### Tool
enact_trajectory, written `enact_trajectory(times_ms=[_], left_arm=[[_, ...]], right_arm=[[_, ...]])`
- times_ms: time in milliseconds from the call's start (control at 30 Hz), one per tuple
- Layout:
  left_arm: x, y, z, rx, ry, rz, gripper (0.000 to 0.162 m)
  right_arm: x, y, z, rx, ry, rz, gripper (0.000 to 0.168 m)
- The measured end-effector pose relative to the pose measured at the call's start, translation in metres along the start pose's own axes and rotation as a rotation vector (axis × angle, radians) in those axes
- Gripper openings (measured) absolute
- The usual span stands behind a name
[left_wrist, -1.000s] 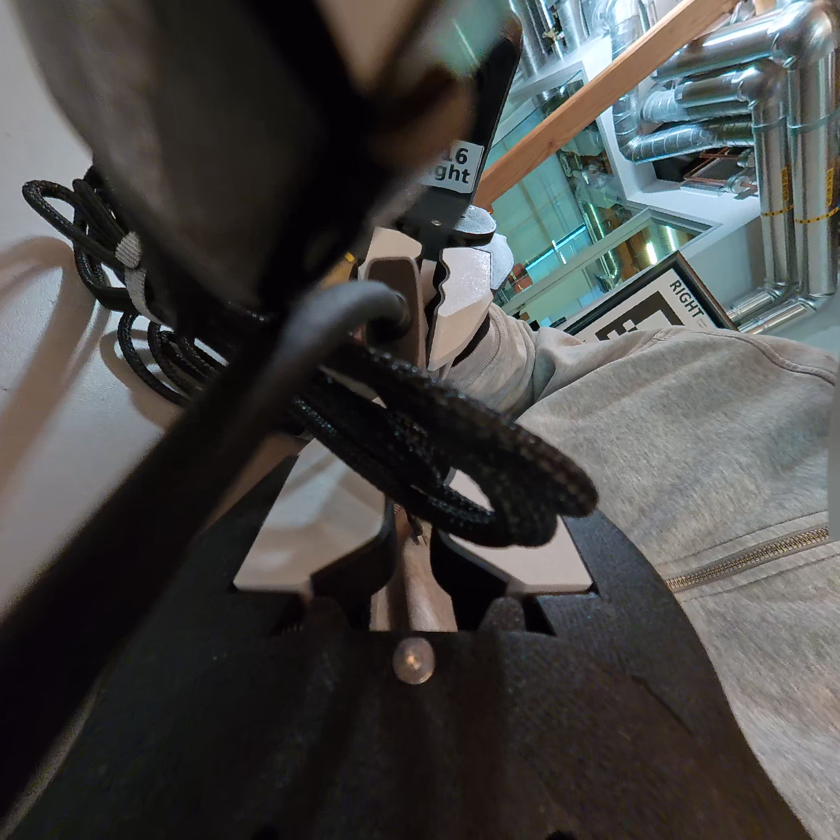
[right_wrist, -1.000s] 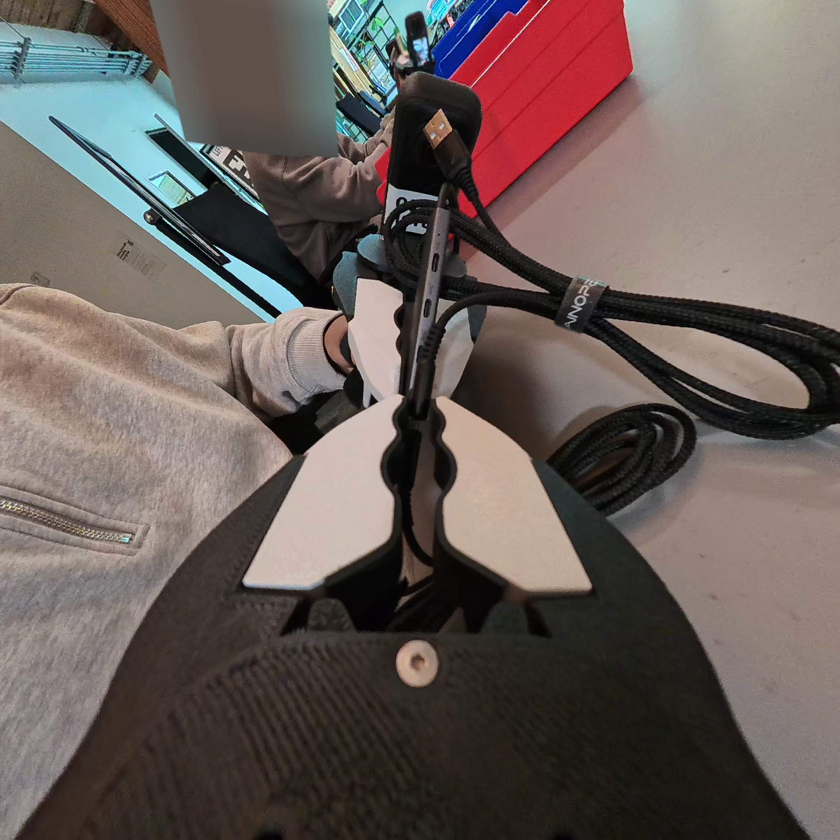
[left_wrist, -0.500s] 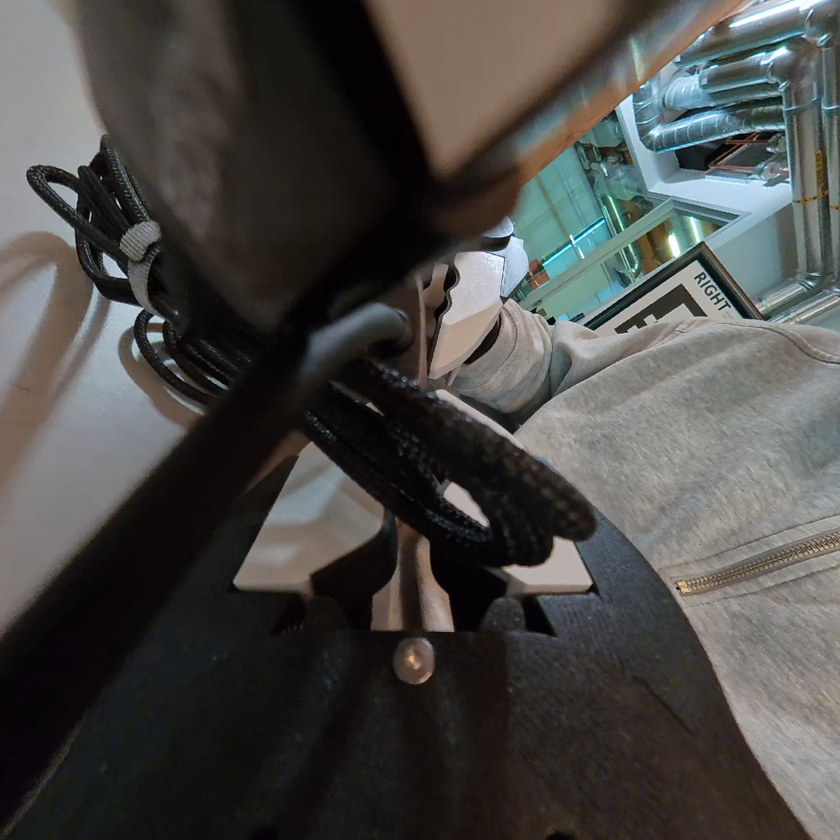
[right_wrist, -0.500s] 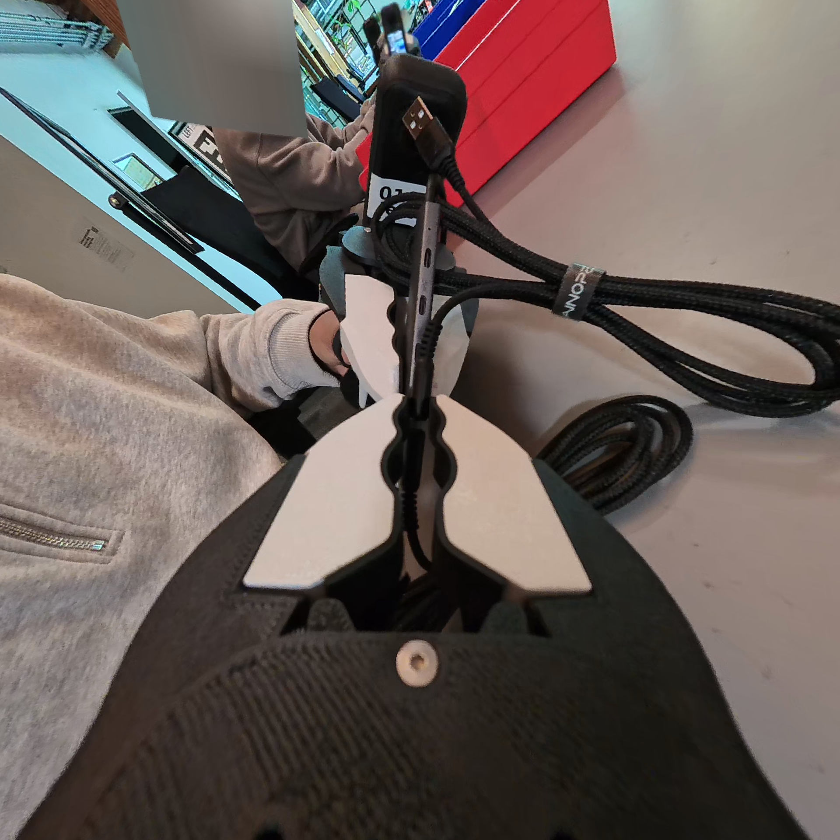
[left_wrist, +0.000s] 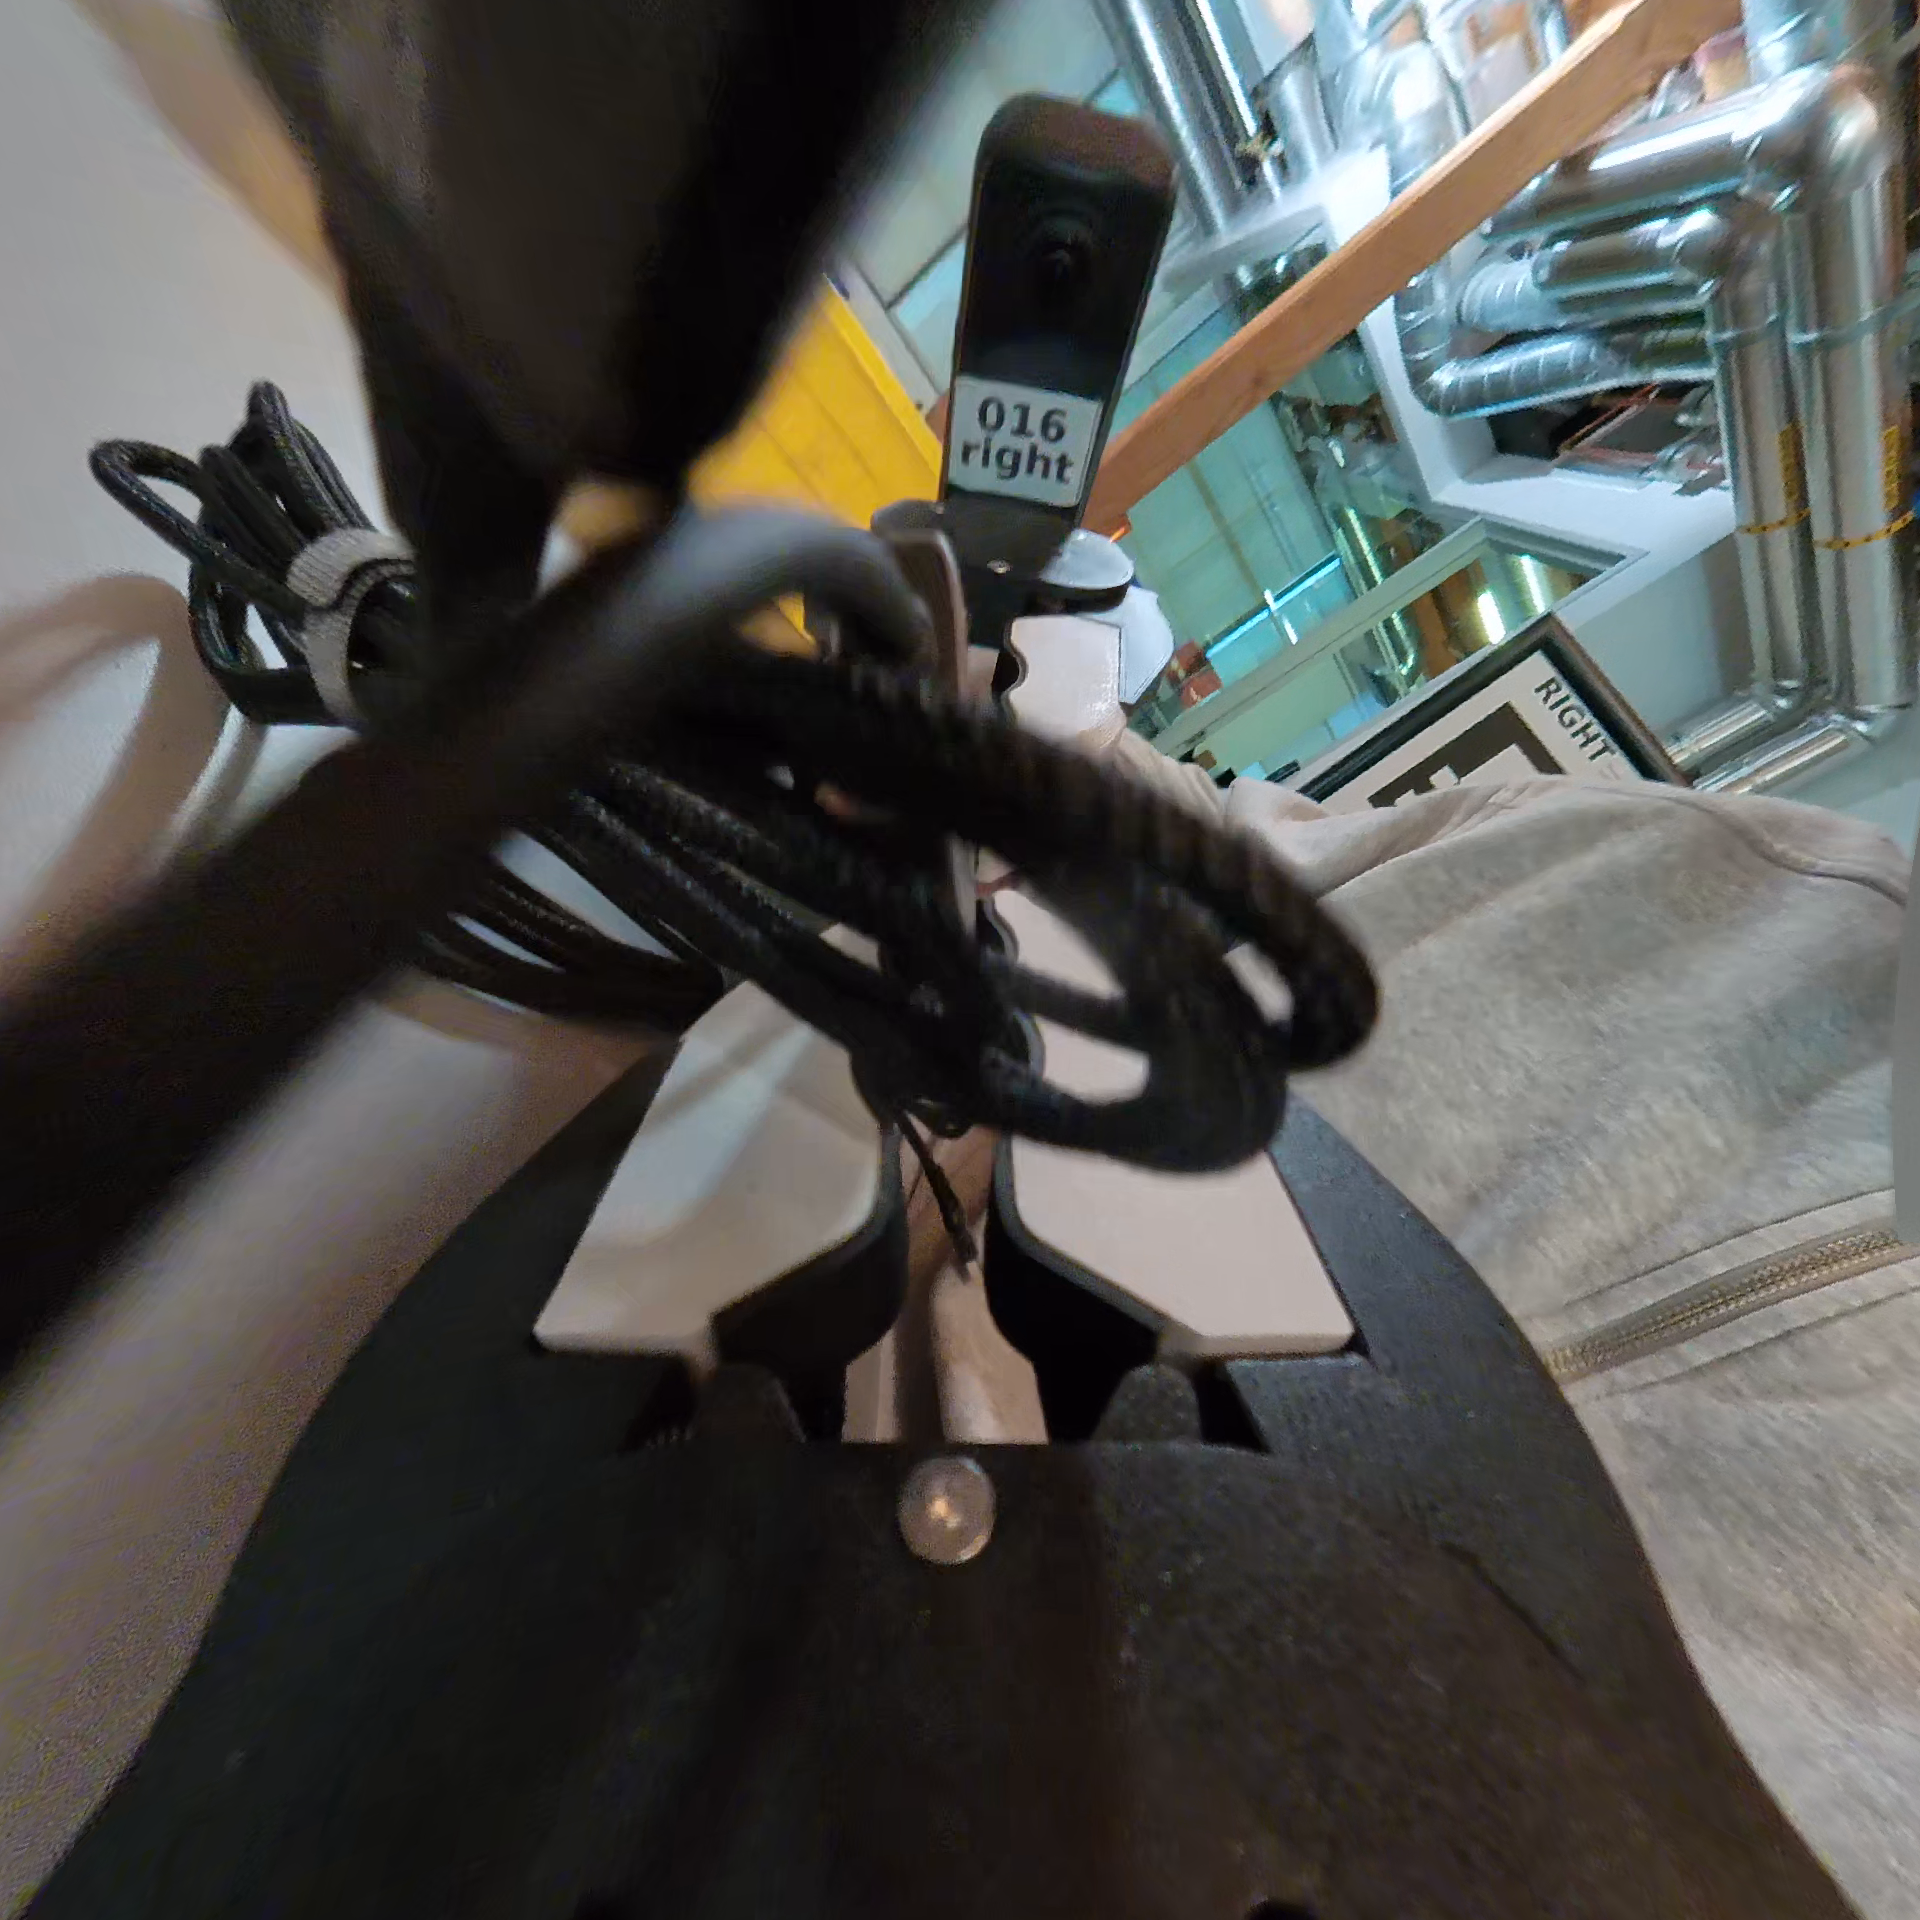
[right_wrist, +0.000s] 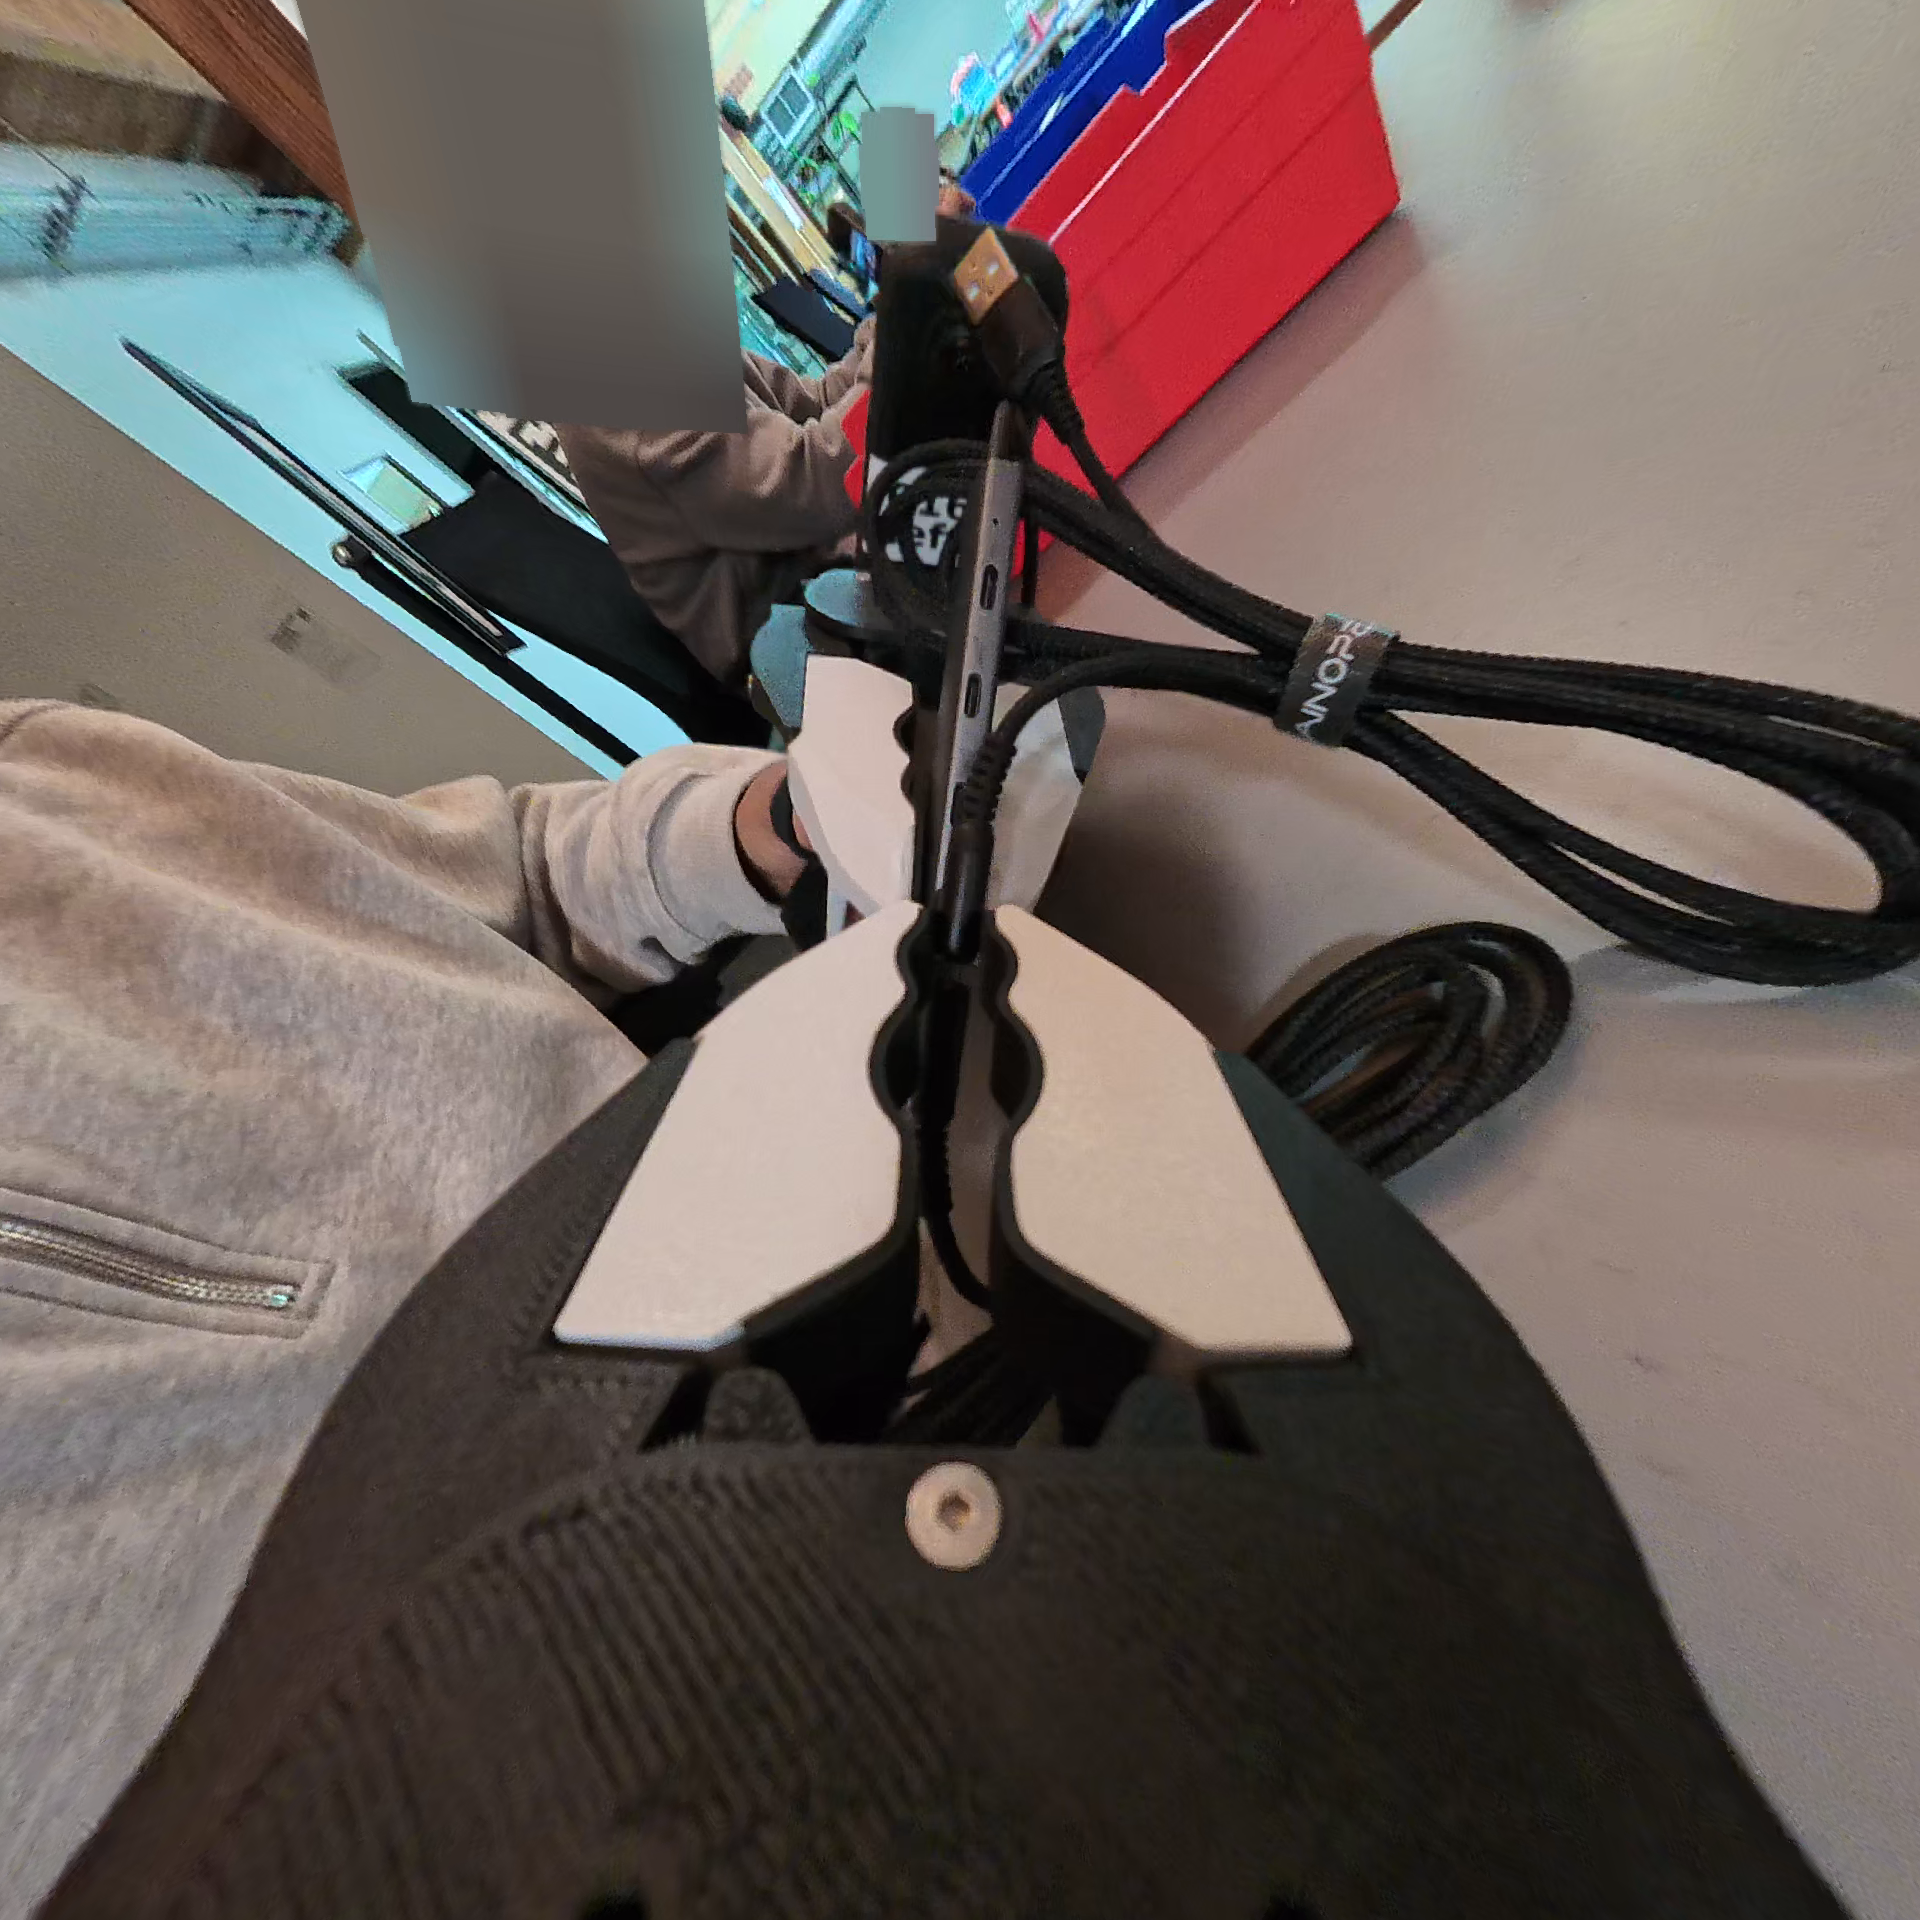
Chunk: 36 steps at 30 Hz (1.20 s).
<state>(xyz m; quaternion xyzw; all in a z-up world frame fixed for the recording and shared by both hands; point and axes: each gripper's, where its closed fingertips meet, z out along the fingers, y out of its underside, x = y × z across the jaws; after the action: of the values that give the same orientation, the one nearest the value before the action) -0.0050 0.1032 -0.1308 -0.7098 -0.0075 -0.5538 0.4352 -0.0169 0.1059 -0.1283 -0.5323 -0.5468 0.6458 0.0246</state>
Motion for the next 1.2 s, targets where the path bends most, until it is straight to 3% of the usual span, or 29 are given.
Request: enact_trajectory(times_ms=[233, 400, 567, 800, 933, 1200], left_arm=[[-0.003, -0.027, -0.018, 0.176, 0.004, -0.014, 0.009], [0.001, -0.033, -0.031, 0.203, 0.016, -0.016, 0.009], [0.004, -0.042, -0.043, 0.242, -0.008, 0.028, 0.009], [0.001, -0.074, -0.087, 0.454, -0.053, 0.042, 0.009], [-0.005, -0.088, -0.115, 0.582, -0.041, -0.015, 0.009], [-0.019, -0.088, -0.121, 0.587, -0.053, -0.072, 0.008]], right_arm=[[0.000, -0.004, 0.006, 0.055, 0.017, -0.039, 0.009], [-0.004, -0.010, 0.017, 0.096, 0.033, -0.066, 0.012], [0.000, -0.038, 0.003, 0.234, 0.065, -0.063, 0.027], [-0.002, -0.077, -0.013, 0.381, 0.169, -0.145, 0.028], [-0.011, -0.096, 0.009, 0.353, 0.193, -0.256, 0.028], [-0.044, -0.145, 0.086, 0.263, 0.090, -0.467, 0.026]])
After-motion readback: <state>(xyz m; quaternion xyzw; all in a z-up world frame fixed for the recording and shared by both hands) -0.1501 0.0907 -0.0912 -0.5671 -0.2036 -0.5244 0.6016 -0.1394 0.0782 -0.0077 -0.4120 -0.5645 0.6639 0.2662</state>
